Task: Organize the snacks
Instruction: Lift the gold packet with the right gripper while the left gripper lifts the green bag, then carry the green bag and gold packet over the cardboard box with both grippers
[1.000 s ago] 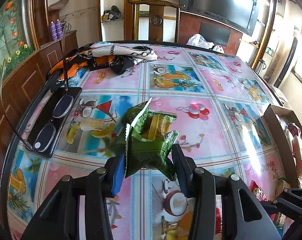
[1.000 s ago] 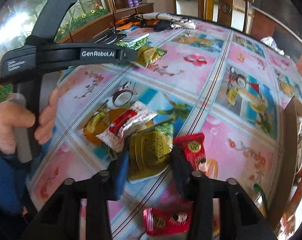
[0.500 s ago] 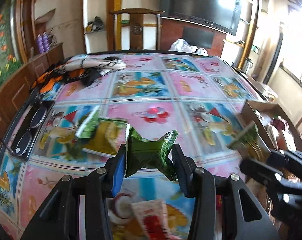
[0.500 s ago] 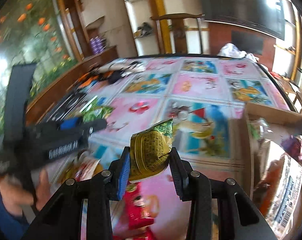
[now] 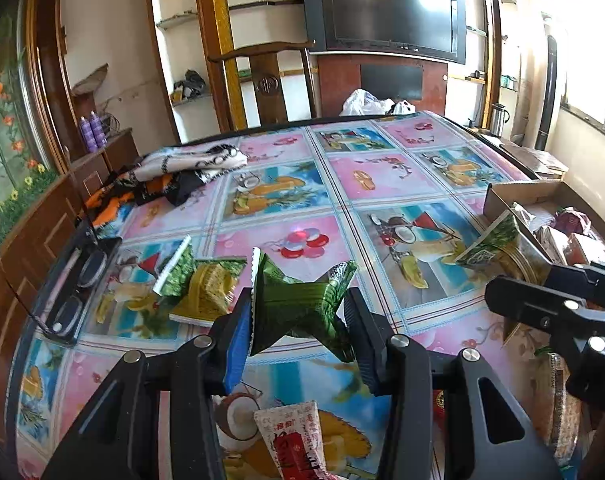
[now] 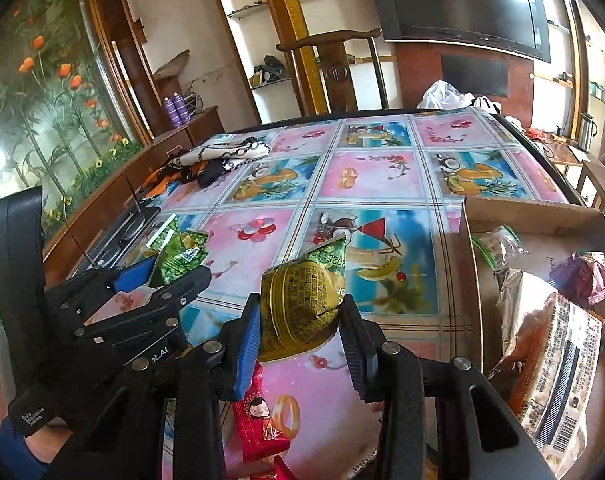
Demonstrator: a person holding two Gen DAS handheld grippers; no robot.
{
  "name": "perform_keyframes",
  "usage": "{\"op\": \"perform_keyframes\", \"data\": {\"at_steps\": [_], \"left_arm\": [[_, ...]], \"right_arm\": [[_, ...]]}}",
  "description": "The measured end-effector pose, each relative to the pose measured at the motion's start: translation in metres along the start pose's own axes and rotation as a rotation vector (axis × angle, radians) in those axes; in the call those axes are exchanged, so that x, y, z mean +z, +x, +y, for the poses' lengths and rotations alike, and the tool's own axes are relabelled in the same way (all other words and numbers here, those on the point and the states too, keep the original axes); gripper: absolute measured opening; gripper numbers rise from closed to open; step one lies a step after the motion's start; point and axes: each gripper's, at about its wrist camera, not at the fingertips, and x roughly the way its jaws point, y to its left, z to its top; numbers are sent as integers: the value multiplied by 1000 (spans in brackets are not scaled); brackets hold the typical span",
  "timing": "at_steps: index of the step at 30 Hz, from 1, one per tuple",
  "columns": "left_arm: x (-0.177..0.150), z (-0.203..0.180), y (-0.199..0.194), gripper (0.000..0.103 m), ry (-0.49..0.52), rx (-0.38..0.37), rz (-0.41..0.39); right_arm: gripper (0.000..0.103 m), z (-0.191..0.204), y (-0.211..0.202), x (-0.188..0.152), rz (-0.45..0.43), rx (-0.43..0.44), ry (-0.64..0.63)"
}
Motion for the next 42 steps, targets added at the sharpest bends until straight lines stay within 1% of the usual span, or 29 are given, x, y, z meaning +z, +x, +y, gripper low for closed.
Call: {"op": "perform_keyframes", "data": {"at_steps": [3, 13, 32, 38, 42], "left_arm": [[0, 0, -2, 44, 8, 12, -15], [1, -1, -5, 44, 11, 21, -26], [1, -7, -7, 44, 51, 53, -53], [1, -8, -8, 44, 41, 44, -52], [4, -16, -15, 45, 34, 35, -73]], "right_arm": [[41, -1, -1, 0, -6, -6, 1], [41, -6, -7, 2, -23, -12, 23], [41, -35, -25, 9, -74, -24, 121], [41, -46, -33, 12, -98, -35, 152], [41, -56, -38, 15, -115, -50, 176]]}}
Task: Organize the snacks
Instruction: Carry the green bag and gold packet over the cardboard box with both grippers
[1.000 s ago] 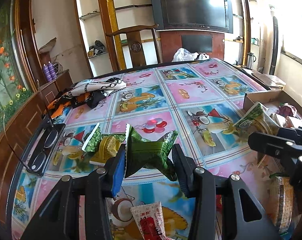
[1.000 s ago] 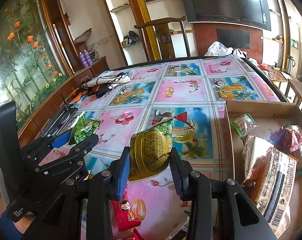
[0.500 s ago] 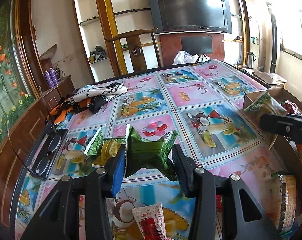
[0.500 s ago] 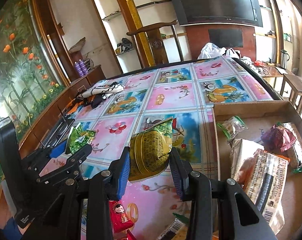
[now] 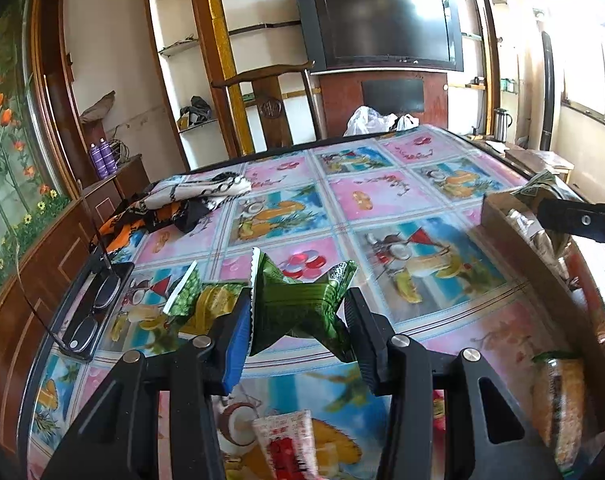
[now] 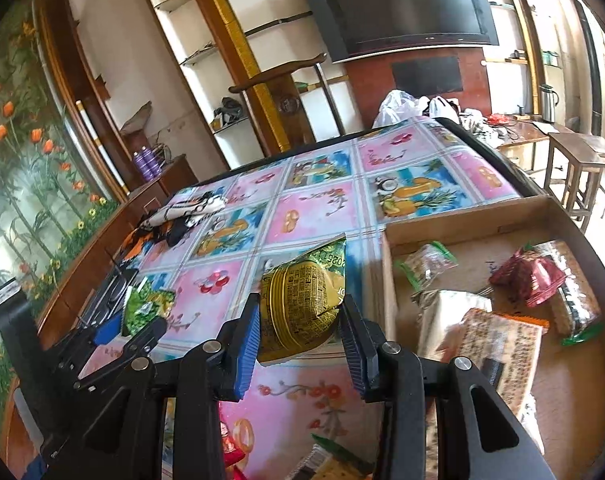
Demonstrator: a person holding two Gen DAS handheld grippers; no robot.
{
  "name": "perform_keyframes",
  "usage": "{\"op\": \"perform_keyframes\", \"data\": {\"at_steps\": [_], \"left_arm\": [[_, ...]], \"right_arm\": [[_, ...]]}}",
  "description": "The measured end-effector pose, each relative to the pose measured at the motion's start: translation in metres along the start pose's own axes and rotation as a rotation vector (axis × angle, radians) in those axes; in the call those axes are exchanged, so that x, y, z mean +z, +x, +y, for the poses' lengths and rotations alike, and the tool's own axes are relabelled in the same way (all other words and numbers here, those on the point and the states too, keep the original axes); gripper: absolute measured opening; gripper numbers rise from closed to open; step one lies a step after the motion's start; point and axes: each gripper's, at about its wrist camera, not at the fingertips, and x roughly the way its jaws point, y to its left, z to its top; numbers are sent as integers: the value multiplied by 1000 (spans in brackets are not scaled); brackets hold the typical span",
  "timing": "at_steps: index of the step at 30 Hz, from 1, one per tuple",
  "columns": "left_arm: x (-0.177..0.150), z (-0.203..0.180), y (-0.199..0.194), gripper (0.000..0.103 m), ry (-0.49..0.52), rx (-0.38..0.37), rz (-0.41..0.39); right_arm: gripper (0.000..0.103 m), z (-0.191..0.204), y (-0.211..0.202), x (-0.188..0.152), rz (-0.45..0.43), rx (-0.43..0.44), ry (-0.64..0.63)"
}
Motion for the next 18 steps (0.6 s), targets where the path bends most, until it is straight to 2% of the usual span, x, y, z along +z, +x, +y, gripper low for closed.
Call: {"op": "perform_keyframes", "data": {"at_steps": [13, 18], "left_arm": [[11, -75, -19, 45, 30, -165, -12], [9, -110, -31, 45, 61, -257, -5]], "right_arm": [[41, -60, -27, 16, -58, -50, 161], [41, -84, -42, 20, -86, -82, 202]]}}
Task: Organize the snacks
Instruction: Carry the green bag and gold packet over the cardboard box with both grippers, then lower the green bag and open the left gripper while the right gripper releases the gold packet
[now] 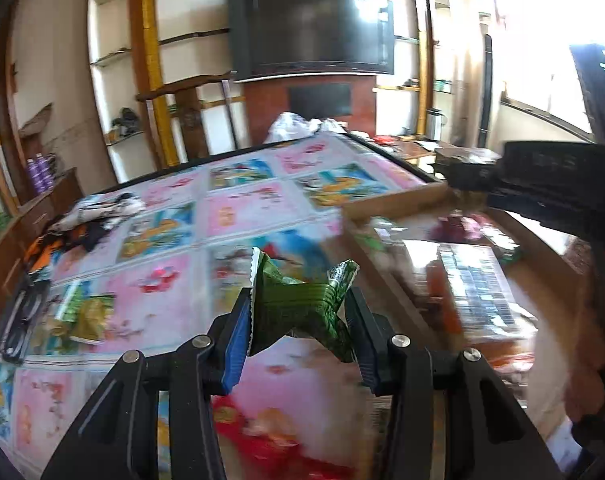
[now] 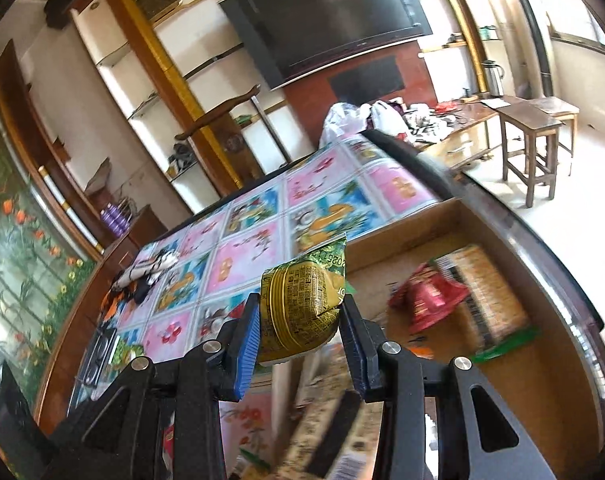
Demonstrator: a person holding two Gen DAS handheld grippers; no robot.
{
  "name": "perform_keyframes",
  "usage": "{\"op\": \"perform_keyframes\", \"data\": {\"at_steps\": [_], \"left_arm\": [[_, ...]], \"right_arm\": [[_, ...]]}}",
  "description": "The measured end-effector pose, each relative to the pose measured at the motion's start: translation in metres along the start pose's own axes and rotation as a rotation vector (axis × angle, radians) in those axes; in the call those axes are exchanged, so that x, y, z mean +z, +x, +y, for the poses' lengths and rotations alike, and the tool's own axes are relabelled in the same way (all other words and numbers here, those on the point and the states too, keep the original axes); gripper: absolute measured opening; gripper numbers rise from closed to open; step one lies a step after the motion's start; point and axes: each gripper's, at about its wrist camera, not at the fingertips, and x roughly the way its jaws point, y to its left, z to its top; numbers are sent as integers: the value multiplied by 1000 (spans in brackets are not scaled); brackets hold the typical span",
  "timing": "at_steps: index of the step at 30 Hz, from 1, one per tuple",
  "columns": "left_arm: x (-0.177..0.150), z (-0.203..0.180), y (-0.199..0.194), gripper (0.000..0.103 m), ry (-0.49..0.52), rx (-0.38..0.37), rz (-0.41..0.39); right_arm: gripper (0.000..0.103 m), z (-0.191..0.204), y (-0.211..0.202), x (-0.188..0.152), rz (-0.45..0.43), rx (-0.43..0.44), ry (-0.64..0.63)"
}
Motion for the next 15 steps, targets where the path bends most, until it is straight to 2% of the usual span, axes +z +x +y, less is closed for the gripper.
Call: {"op": "perform_keyframes", "data": {"at_steps": [8, 15], "left_arm": [[-4, -54, -1, 45, 68, -131, 25], [-8, -87, -2, 45, 101, -209, 47]], "right_arm": [[41, -45, -14, 10, -9, -44, 70], [41, -70, -22, 12, 7, -76, 84]]}}
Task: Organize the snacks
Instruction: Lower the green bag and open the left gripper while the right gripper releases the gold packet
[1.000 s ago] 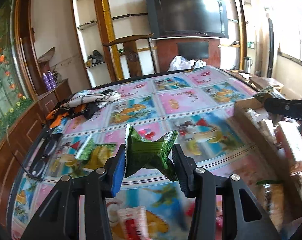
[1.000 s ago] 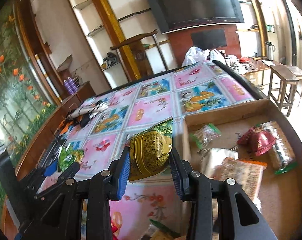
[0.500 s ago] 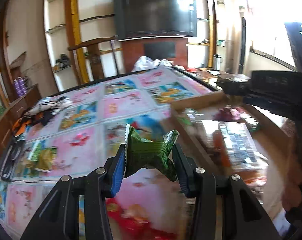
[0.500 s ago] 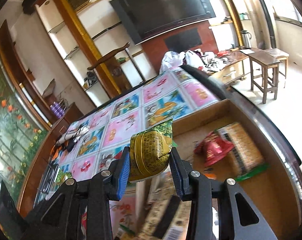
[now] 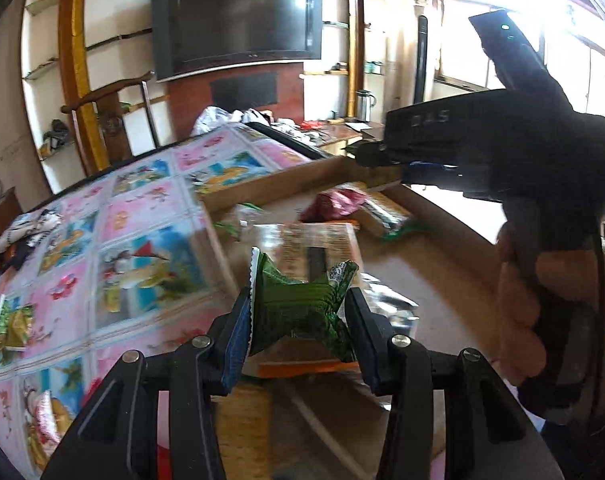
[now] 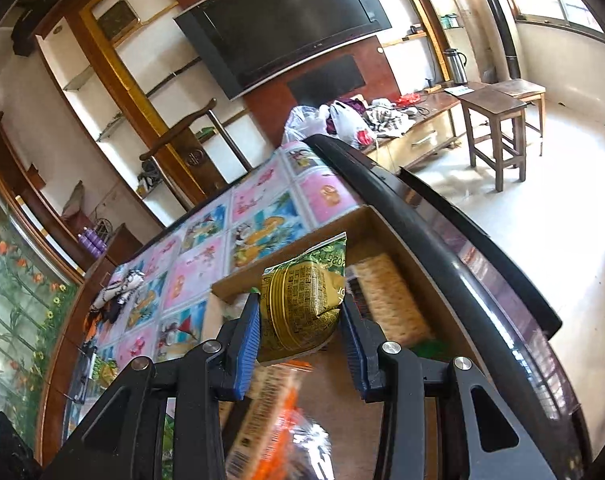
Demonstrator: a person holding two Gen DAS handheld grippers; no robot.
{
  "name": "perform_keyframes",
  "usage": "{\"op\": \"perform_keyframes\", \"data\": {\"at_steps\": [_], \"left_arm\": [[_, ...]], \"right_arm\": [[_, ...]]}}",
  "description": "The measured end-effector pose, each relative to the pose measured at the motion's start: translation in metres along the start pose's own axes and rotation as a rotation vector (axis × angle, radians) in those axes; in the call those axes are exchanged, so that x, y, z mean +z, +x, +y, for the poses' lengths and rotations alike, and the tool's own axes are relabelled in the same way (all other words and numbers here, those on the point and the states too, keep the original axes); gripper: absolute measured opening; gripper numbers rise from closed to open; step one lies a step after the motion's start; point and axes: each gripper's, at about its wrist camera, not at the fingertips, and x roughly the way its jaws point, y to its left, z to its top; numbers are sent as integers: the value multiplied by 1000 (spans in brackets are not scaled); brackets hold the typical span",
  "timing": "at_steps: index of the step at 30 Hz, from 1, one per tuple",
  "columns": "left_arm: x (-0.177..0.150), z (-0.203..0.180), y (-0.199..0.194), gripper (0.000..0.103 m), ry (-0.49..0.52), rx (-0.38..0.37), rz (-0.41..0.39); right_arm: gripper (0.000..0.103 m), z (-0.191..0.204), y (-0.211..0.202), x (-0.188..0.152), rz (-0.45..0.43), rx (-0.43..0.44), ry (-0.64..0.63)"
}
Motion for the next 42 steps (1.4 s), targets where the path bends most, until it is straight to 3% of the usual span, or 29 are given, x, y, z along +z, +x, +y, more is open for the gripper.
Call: {"op": "perform_keyframes", "data": {"at_steps": [10, 21, 42], "left_arm": [[1, -31, 7, 45, 47, -89, 9], [1, -49, 10, 45, 89, -153, 10], [-1, -52, 14, 47, 112, -158, 4]], "right_arm": [[41, -19, 14, -5, 123, -61, -35], [41, -16, 20, -15, 185, -63, -105], [43, -8, 28, -23, 248, -81, -172]]}}
